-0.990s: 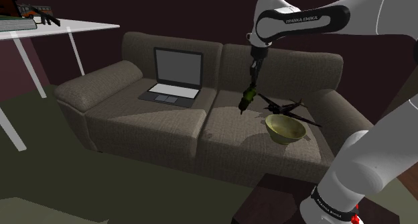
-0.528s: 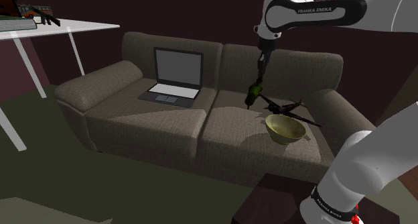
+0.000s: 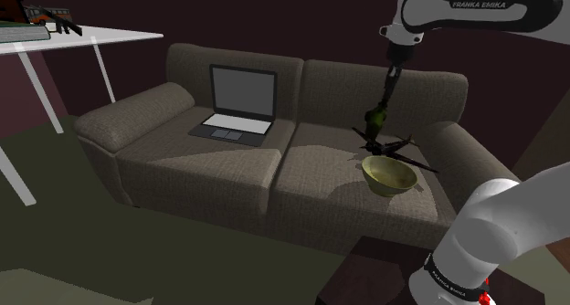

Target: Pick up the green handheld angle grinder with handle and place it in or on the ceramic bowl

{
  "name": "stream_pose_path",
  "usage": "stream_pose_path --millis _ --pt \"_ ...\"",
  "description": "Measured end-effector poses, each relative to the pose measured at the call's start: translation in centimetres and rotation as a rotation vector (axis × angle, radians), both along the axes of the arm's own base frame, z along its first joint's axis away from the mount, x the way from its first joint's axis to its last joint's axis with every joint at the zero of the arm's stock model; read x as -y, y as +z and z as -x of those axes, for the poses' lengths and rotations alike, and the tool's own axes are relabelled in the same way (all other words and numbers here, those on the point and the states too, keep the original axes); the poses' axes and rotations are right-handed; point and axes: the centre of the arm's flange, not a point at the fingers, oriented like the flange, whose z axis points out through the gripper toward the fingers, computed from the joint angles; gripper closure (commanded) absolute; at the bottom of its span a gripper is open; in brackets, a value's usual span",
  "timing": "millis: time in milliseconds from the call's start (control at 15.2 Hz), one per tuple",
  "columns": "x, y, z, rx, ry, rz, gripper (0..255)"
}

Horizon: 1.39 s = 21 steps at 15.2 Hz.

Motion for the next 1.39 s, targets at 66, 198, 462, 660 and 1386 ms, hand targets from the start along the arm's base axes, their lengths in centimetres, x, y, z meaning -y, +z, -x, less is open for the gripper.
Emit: stream_pose_path --millis 66,198,462,660,1386 --pt "0.5 0.4 1.2 0.000 0.000 0.000 255" --pt "1.6 1.2 3.2 0.000 0.000 0.000 255" --pt "3.5 2.1 7.3 0.000 0.000 0.000 255" --pt "3.9 0.9 7.8 -0.001 0.000 -0.001 255" --pt "4.0 -4.8 7.8 -0.001 0.001 -0.001 255"
